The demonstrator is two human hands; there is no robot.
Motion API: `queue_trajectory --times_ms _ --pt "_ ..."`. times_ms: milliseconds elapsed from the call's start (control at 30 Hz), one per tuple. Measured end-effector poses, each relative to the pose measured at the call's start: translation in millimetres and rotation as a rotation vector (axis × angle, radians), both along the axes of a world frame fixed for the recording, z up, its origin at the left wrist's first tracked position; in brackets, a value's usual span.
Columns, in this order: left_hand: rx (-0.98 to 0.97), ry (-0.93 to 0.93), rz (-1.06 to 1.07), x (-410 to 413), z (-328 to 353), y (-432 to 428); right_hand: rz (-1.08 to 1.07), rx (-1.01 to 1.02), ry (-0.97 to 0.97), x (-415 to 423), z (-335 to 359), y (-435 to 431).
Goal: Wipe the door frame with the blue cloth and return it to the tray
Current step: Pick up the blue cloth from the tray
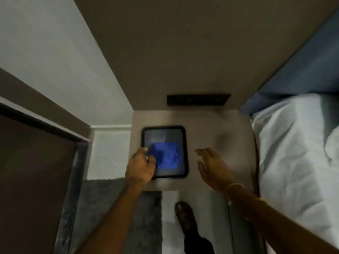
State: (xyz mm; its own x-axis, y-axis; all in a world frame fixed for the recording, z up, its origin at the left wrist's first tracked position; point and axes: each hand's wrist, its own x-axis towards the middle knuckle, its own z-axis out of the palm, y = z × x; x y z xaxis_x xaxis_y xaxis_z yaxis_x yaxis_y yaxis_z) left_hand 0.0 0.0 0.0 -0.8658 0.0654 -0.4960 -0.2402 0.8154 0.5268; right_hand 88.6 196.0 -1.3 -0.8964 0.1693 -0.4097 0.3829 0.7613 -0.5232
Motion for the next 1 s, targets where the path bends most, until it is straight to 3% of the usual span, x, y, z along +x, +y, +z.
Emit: queue_trajectory --times_ms 200,333,533,767,900,1000 --pt "-0.286 0.145 -0.508 -17 -100 9 0.133 -0.045 -0.018 -25 -101 -23" --pt "-0.354 0.096 -0.657 -28 -139 14 0.303 0.078 0.004 -49 -140 -40" --pt "-0.337 0.054 -0.629 -20 -154 12 0.607 0.268 -0.073 -72 -175 -40" --pt "-0.171 0.075 -0.476 -19 -159 11 0.684 0.323 0.011 -76 -182 -40" --pt "-0.034 0.096 -0.394 -21 -160 5 0.684 0.359 -0.036 -81 -176 -50" --pt "0.122 0.15 -0.172 -15 -152 -2 0.577 0.268 -0.034 -87 -166 -51"
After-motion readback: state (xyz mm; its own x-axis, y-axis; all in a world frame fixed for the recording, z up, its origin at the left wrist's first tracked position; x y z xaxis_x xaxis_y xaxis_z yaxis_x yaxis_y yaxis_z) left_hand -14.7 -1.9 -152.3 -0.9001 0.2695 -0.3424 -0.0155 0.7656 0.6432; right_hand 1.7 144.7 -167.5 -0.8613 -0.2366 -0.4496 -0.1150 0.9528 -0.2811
